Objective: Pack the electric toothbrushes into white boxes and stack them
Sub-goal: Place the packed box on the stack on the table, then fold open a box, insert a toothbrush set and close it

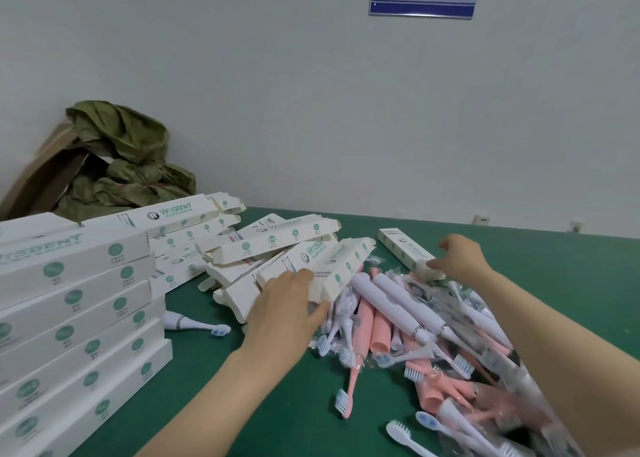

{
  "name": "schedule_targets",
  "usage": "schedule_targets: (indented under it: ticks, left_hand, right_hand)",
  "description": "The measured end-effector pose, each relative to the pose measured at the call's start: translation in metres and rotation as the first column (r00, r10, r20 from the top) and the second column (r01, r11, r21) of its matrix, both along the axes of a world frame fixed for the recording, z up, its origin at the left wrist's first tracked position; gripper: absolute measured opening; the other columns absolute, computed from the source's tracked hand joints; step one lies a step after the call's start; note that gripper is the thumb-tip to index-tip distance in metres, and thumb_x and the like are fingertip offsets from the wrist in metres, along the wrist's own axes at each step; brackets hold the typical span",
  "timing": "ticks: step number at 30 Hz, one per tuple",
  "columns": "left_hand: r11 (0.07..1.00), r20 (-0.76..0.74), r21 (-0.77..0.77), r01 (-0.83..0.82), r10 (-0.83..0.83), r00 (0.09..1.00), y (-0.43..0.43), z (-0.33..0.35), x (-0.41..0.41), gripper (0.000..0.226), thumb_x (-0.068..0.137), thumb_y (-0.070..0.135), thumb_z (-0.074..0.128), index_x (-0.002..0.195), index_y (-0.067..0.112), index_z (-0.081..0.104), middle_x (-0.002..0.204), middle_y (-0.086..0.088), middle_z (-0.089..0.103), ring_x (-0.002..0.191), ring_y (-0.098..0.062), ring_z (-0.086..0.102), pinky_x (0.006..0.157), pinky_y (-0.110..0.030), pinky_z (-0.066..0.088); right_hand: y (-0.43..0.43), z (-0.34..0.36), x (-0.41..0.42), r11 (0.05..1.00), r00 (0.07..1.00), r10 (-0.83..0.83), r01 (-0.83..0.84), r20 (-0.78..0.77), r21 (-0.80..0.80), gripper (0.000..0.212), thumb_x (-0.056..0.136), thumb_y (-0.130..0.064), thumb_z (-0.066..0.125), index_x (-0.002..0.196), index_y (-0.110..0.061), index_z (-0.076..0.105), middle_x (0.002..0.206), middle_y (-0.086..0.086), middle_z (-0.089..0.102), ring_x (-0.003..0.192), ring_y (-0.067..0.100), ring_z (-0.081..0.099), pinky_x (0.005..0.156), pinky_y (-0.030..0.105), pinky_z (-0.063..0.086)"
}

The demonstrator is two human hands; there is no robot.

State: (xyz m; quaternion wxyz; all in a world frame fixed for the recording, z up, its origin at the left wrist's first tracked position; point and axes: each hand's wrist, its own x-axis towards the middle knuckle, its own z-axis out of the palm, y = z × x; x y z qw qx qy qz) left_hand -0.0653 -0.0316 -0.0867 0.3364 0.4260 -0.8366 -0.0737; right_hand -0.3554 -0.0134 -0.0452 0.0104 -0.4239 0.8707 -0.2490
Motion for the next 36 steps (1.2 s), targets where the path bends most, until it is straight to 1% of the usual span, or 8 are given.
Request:
schedule_targets:
  ticks: [5,11,14,18,21,26,30,36]
  left_hand:
    - [0.992,-0.423,0.051,0.117,-0.085,0.902,0.0,0.023,0.015,0.038,0.082,0.035,0.07,0.118,0.028,0.062,0.114,0.015,0.056,0.106,-0.004,0.052,0.093,-0.02,0.039]
    - [0.945,-0.578,-0.132,0.3,-0.319,0.751,0.013,0.034,0.033,0.043,0.079,0.011,0.073,0.103,0.045,0.063,0.111,0.021,0.058,0.109,0.002,0.053,0.089,-0.013,0.044]
    - [0.912,-0.633,-0.217,0.348,-0.403,0.661,0.019,0.039,0.032,0.051,0.075,0.008,0.074,0.113,0.038,0.059,0.117,0.017,0.056,0.109,-0.014,0.058,0.093,-0.033,0.05]
    - [0.87,-0.661,-0.274,0.409,-0.479,0.577,0.029,0.043,0.026,0.086,0.056,0.016,0.088,0.122,0.036,0.037,0.12,0.028,0.049,0.117,0.004,0.048,0.09,-0.009,0.042]
    - [0.871,-0.646,-0.314,0.377,-0.487,0.587,0.037,0.043,0.02,0.071,0.057,0.036,0.081,0.115,0.033,0.039,0.111,0.035,0.05,0.108,0.01,0.051,0.084,-0.003,0.039]
    - [0.902,-0.738,-0.332,0.276,-0.431,0.519,0.04,0.039,0.016,0.058,0.068,0.028,0.077,0.116,0.024,0.043,0.108,0.034,0.054,0.104,0.009,0.054,0.081,-0.004,0.041]
    - [0.915,-0.703,-0.397,0.07,-0.352,0.618,0.03,0.047,0.028,0.065,0.068,0.013,0.083,0.113,0.028,0.039,0.11,0.032,0.048,0.101,0.005,0.053,0.078,-0.008,0.043]
    - [0.912,-0.487,-0.407,-0.054,-0.166,0.857,0.031,0.069,0.03,0.068,0.069,0.028,0.079,0.122,0.044,0.038,0.101,0.015,0.034,0.097,-0.018,0.046,0.072,-0.032,0.044]
  right_hand:
    - [0.019,0.039,0.051,0.943,0.93,0.315,-0.284,0.19,-0.172,0.048,0.079,-0.01,0.074,0.124,-0.004,0.057,0.124,0.011,0.062,0.109,0.024,0.058,0.1,0.035,0.044]
    - [0.032,0.044,0.135,0.748,0.762,0.605,-0.643,-0.23,-0.166,0.075,0.07,-0.011,0.078,0.137,-0.022,0.045,0.134,0.001,0.044,0.119,0.018,0.038,0.091,0.018,0.029]
    - [0.039,0.042,0.159,0.723,0.738,0.504,-0.645,-0.448,-0.249,0.045,0.079,-0.001,0.067,0.121,-0.015,0.063,0.119,0.006,0.061,0.103,0.027,0.046,0.082,0.032,0.039]
    - [0.053,0.035,0.18,0.483,0.738,0.175,-0.641,-0.651,-0.597,0.049,0.069,0.014,0.036,0.101,0.003,0.071,0.098,0.018,0.069,0.077,0.037,0.058,0.052,0.04,0.051]
    - [0.056,0.027,0.187,0.475,0.687,0.077,-0.663,-0.723,-0.579,0.041,0.071,0.016,0.05,0.105,0.004,0.069,0.101,0.019,0.068,0.077,0.036,0.06,0.053,0.036,0.051]
    - [0.051,0.017,0.191,0.535,0.723,0.235,-0.655,-0.65,-0.534,0.061,0.059,0.025,0.068,0.116,0.002,0.064,0.109,0.02,0.065,0.087,0.037,0.062,0.063,0.039,0.055]
    - [0.055,0.027,0.191,0.586,0.867,0.445,-0.471,-0.224,-0.659,0.052,0.084,0.009,0.052,0.128,-0.016,0.056,0.118,-0.001,0.062,0.103,0.01,0.056,0.089,0.031,0.049]
    - [0.074,0.054,0.199,0.353,0.507,0.86,-0.51,0.057,-0.785,0.04,0.096,-0.04,0.035,0.129,-0.03,0.055,0.124,-0.017,0.062,0.117,-0.003,0.054,0.102,0.023,0.042]
